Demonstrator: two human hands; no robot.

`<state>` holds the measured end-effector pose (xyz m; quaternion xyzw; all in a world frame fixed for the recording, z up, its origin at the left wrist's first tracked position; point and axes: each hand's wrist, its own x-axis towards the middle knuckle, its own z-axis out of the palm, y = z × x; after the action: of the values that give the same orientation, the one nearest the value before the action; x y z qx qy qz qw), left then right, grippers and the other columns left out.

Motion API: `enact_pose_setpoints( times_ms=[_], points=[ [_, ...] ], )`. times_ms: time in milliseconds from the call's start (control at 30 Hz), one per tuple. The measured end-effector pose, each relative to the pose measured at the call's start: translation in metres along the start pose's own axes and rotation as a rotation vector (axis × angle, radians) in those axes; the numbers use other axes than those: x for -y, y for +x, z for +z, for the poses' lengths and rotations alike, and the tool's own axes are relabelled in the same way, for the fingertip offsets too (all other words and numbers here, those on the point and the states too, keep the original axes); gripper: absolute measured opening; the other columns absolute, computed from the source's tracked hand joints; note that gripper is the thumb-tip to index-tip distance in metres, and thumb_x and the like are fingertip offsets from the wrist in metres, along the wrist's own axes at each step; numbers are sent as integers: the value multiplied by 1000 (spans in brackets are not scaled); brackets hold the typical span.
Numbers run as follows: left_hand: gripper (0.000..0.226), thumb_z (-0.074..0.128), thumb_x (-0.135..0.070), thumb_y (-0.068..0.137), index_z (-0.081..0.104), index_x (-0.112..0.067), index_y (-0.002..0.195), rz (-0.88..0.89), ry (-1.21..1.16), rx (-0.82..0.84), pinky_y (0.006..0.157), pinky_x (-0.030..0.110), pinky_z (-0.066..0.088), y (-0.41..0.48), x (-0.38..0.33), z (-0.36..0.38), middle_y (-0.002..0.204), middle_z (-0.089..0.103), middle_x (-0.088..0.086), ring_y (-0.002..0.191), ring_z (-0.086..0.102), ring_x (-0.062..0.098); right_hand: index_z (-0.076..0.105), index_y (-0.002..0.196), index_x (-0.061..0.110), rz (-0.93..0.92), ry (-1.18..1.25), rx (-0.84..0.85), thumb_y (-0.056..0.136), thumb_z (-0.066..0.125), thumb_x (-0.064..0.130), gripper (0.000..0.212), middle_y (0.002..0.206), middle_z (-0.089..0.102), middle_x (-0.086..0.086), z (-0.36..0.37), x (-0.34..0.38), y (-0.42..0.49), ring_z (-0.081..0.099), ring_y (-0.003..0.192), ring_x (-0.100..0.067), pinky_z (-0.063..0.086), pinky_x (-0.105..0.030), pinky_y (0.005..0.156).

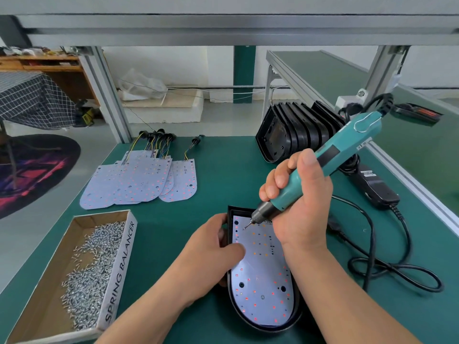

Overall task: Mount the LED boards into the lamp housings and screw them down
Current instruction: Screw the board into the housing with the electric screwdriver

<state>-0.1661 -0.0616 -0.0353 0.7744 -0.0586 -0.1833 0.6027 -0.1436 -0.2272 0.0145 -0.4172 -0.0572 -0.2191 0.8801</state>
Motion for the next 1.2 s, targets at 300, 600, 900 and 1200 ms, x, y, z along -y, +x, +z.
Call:
enact_pose_setpoints(
  times_ms=[300,600,900,1200],
  points=[
    [40,62,-22,77,71,-39,113,8,-21,-24,95,71,54,0,-5,3,111,77,18,105,70,49,49,76,17,-7,5,20,90,70,42,35,64,43,-2,1,-4,5,44,50,-20,42,-30,53],
    [40,62,-22,77,71,-39,112,12,-32,-25,92,73,53,-1,-7,5,110,76,21,103,67,53,48,67,15,-9,-33,33,91,70,41,42,62,44,-3,3,-10,6,45,49,-20,42,-31,53],
    [40,60,-20,77,70,-31,115,8,-28,-21,82,71,56,-3,-9,6,107,75,22,98,68,52,48,71,15,19,-50,49,90,70,41,39,63,42,-6,2,-12,6,44,49,-21,43,-30,53],
    [37,59,-21,77,70,-33,110,-13,-33,-15,71,54,57,-2,-10,5,104,73,25,79,64,27,49,74,17,3,-69,90,93,68,34,32,64,43,-5,0,-16,7,44,48,-23,43,-30,54]
  ],
)
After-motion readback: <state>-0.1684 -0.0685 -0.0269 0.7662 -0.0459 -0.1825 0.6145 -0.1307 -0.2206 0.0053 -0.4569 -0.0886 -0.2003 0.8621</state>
